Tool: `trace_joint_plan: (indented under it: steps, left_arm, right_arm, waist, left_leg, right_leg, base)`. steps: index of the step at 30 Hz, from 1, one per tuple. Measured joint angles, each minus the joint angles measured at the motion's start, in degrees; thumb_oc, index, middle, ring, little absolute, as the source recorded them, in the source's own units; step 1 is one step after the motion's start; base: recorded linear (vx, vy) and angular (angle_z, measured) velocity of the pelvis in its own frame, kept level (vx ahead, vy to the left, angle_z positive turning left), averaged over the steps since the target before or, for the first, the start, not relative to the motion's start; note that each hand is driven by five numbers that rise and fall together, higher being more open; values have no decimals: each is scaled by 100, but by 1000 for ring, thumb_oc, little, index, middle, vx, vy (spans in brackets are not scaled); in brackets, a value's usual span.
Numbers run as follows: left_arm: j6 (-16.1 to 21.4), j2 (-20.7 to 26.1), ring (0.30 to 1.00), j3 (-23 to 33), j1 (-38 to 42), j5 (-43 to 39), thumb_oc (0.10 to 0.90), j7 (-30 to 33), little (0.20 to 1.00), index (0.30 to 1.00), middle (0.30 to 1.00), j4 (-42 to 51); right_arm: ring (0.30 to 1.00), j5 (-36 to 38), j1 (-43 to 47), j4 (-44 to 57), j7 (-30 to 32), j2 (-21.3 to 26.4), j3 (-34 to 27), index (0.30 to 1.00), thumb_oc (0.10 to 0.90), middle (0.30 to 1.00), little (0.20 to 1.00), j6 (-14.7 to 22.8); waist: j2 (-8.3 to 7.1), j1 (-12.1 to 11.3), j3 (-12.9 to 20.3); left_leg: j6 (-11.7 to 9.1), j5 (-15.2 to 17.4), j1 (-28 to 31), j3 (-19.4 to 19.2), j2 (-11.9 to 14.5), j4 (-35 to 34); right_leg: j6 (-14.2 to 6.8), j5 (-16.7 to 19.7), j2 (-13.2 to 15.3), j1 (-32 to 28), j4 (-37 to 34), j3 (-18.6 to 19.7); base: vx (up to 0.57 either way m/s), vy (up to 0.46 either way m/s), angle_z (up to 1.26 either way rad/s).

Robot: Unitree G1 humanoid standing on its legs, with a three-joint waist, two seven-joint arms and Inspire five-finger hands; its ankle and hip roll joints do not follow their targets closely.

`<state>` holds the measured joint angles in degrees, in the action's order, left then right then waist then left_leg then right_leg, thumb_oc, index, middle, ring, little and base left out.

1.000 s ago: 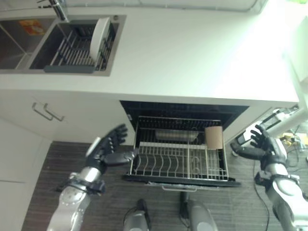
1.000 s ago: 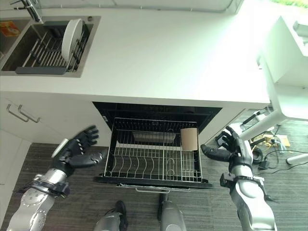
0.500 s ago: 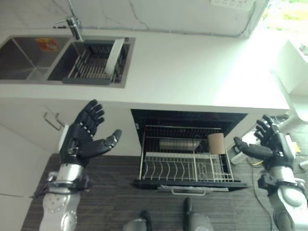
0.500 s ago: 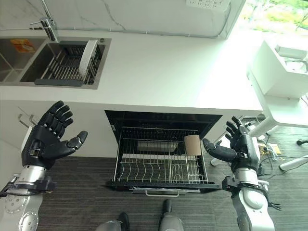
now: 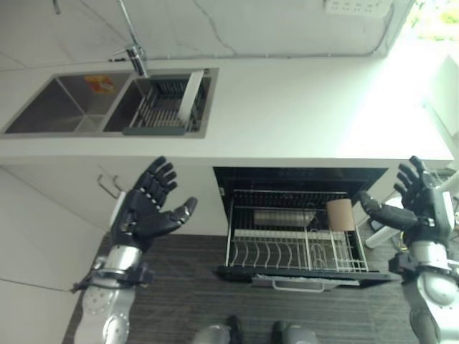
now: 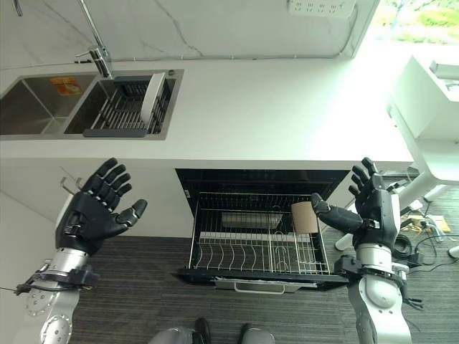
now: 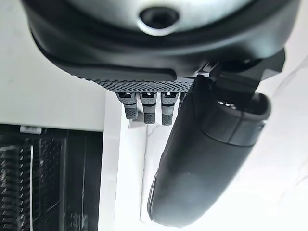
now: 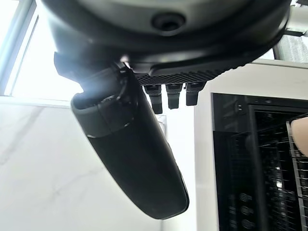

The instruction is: Place the dishes in the dishwasher.

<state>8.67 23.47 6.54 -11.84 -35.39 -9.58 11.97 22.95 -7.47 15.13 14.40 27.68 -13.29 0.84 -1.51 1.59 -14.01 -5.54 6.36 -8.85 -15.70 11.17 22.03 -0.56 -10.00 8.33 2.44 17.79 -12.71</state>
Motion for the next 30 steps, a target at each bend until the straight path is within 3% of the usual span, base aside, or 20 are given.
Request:
trace_joint_plan:
  steps: [2, 3, 5, 7, 8, 9, 10, 11, 12, 13, 14, 15, 17, 19, 20, 21, 22, 24, 26, 30]
  left_arm:
    - [14, -2, 900, -6, 0, -30, 800, 14, 900, 900, 900, 7]
    - [43, -20, 900, -6, 5, -30, 800, 12, 900, 900, 900, 5]
    - [132, -101, 900, -5, -13, -29, 800, 23, 900, 900, 900, -39]
    - [271, -213, 900, -17, 12, -30, 800, 9, 900, 900, 900, 23]
    - [318, -155, 900, 1, 108, -33, 800, 12, 900, 900, 900, -6]
    - [318, -122, 900, 17, 239, -38, 800, 26, 900, 900, 900, -14]
    - [328, -97, 900, 20, 454, -44, 800, 28, 900, 900, 900, -24]
    - [305, -99, 900, -12, 592, -31, 800, 2, 900, 900, 900, -21]
    - [315, -82, 900, 2, 607, -32, 800, -3, 900, 900, 900, 12]
    - [332, 126, 900, 175, 569, -34, 800, 9, 900, 900, 900, 22]
    - [331, 272, 900, 388, 527, -17, 800, 23, 900, 900, 900, 27]
    - [332, 359, 900, 465, 511, 4, 800, 30, 900, 900, 900, 27]
    - [335, 473, 900, 495, 497, 186, 800, 80, 900, 900, 900, 28]
    - [346, 602, 900, 476, 350, 505, 800, 183, 900, 900, 900, 37]
    - [359, 608, 900, 429, 402, 505, 800, 173, 900, 900, 900, 49]
    - [443, 589, 900, 418, 394, 507, 800, 186, 900, 900, 900, 61]
    - [489, 540, 900, 424, 390, 508, 800, 205, 900, 900, 900, 98]
    - [570, 487, 900, 320, 404, 531, 800, 294, 900, 900, 900, 219]
    - [683, 479, 900, 161, 462, 526, 800, 256, 900, 900, 900, 249]
    - [682, 437, 900, 138, 463, 480, 800, 227, 900, 900, 900, 331]
  right_arm:
    - [900, 1, 115, -49, -7, 72, -44, 900, 800, 900, 900, -23]
    - [900, 1, 106, -26, -11, 146, -123, 900, 800, 900, 900, -24]
    - [900, 2, 158, -30, 1, 282, -227, 900, 800, 900, 900, -102]
    - [900, 2, 111, 21, 25, 450, -391, 900, 800, 900, 900, -164]
    - [900, 1, 83, 32, 82, 322, -463, 900, 800, 900, 900, -179]
    - [900, 4, -101, 123, 128, 207, -498, 900, 800, 900, 900, -208]
    - [900, 6, -213, 286, 148, 71, -547, 900, 800, 900, 900, -246]
    - [900, 11, -422, 453, 155, -112, -548, 900, 800, 900, 900, -271]
    - [900, 15, -550, 554, 127, -166, -524, 900, 800, 900, 900, -283]
    - [900, 13, -550, 596, 96, -304, -429, 900, 800, 900, 900, -281]
    - [900, 10, -350, 579, 112, -476, -304, 900, 800, 900, 900, -286]
    - [900, 10, -258, 553, 106, -491, -166, 900, 800, 900, 900, -285]
    - [900, 0, -139, 467, 53, -489, -18, 900, 800, 900, 900, -285]
    - [900, -37, -28, 423, 6, -431, 64, 900, 800, 900, 900, -246]
    - [900, -36, -162, 432, 20, -218, 1, 900, 800, 900, 900, -227]
    - [900, -32, -193, 434, 22, -85, -32, 900, 800, 900, 900, -224]
    - [900, -30, -152, 436, 15, 24, -53, 900, 800, 900, 900, -208]
    - [900, -20, -72, 439, -6, 212, -59, 900, 800, 900, 900, -121]
    - [900, 33, -159, 383, -16, 210, -57, 900, 800, 900, 900, -122]
    - [900, 89, -177, 209, -3, 121, -77, 900, 800, 900, 900, -118]
  waist:
    - [113, 135, 34]
    - [77, 155, 13]
    - [139, 136, 45]
    - [376, 265, 58]
    - [288, 274, 61]
    - [69, 275, 105]
    - [44, 189, 103]
    - [25, 138, 100]
    - [18, 125, 106]
    - [-145, -112, 150]
    - [-222, -210, 153]
    - [-247, -222, 153]
    - [-296, -297, 154]
    - [-280, -344, 144]
    - [-274, -234, 141]
    - [-275, -178, 140]
    - [-290, -203, 148]
    - [-256, -202, 149]
    - [-109, -149, 155]
    - [-24, -50, 167]
  left_leg:
    - [-221, 57, 1, 856, 852, -436]
    - [-324, -6, -13, 1155, 978, -650]
    - [-413, -68, -14, 1624, 832, -729]
    - [-158, -253, -58, 1057, 767, -736]
    - [-525, -363, -177, 975, 531, -500]
    - [-291, -153, -305, 887, 90, -258]
    - [36, 202, -647, 867, -272, 281]
    - [274, 252, -617, 914, -556, 271]
    - [397, 200, -550, 950, -688, 211]
    - [683, 314, -495, 787, -913, 226]
    - [823, 330, -506, 650, -983, 251]
    - [908, 311, -494, 622, -981, 187]
    - [1032, 240, -393, 558, -967, -15]
    - [1126, 41, -89, 521, -965, -518]
    - [1126, -192, 139, 668, -1098, -1006]
    - [1110, -275, 213, 648, -1194, -1153]
    - [1107, -273, 200, 573, -1257, -1152]
    - [1106, -245, 175, 420, -1494, -1130]
    - [1103, -245, 151, 428, -1525, -1097]
    - [1074, -262, 120, 426, -1511, -1095]
  right_leg:
    - [-97, -100, -161, 78, 172, 191]
    - [-156, -169, -141, 228, 314, 373]
    - [-458, -178, 85, 474, 561, 843]
    - [-776, -134, 241, 441, 518, 894]
    - [-959, -116, 509, 395, 459, 927]
    - [-1073, 109, 933, 235, 96, 883]
    - [-1086, 596, 1278, 132, -149, 805]
    - [-886, 1070, 1514, 135, -42, 768]
    - [-812, 1259, 1639, 190, 92, 788]
    - [-782, 1450, 1661, 285, 171, 618]
    - [-784, 2097, 1770, 264, -143, 398]
    - [-816, 2364, 1759, 264, -244, 251]
    - [-1014, 2007, 1565, 271, -72, -110]
    - [-1015, 976, 756, 209, 197, 4]
    - [-837, 287, -98, 209, 384, 153]
    - [-603, 65, -466, 266, 464, 125]
    - [-439, -18, -607, 353, 496, 60]
    - [-83, -222, -477, 439, 393, -14]
    - [-59, -246, -493, 385, 312, 20]
    - [34, -220, -544, 409, 299, 84]
  base:
    - [173, 519, -32]
    - [178, 541, -61]
    - [141, 603, -97]
    - [75, 467, -42]
    - [103, 457, 23]
    - [185, 602, 42]
    - [159, 477, 73]
    - [157, 440, 67]
    - [88, 323, 42]
    - [80, 407, -7]
    - [24, 343, -28]
    - [-18, 263, -23]
    - [7, 177, -24]
    - [4, 208, -15]
    - [-3, 191, 44]
    - [-11, 99, 36]
    - [0, 0, 0]
    - [11, -33, -24]
    - [10, -68, -7]
    - [41, -65, -2]
